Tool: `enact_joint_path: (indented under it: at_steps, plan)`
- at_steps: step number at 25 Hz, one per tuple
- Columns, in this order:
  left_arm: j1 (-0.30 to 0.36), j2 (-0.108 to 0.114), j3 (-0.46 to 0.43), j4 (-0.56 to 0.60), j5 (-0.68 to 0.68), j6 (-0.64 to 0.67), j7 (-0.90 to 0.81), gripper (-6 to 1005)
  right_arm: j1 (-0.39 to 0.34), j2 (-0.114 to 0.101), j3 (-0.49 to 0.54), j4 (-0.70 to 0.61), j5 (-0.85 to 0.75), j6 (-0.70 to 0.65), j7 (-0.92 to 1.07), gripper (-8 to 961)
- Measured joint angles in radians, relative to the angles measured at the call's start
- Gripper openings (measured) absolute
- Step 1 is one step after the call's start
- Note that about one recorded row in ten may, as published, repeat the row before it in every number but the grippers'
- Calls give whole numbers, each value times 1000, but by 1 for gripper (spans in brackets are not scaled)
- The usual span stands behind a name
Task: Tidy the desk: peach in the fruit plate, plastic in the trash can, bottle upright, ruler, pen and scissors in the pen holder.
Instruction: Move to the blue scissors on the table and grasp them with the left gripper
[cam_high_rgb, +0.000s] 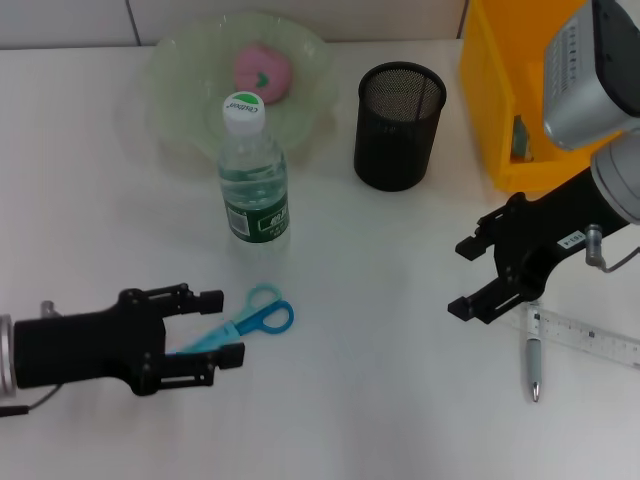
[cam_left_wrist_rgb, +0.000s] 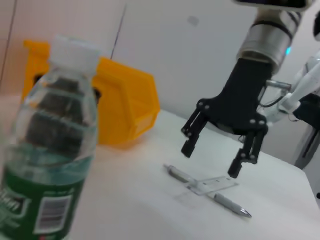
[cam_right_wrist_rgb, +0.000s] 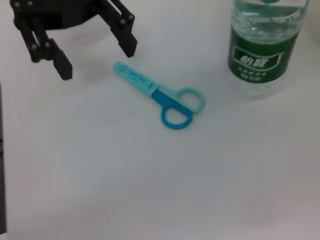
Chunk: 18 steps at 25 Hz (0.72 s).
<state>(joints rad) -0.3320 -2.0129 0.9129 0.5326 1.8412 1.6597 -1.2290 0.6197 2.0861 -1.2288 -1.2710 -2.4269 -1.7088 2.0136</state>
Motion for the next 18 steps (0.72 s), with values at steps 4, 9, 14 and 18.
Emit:
enact_joint_path:
  at_steps: [4,9,14,18]
  plan:
    - [4,2,3,167,80,8,-276,781,-12,0,8,14,3,19,-9,779]
    - [3,-20,10,483,279,39,-637,780,-37,0,41,34,10,36,-42,779]
    - [-36,-55,57,680,454,83,-872,780,-75,-4,151,79,106,33,-123,779]
    - [-66,-53,145,708,472,94,-981,779,-101,-7,223,98,139,21,-179,779]
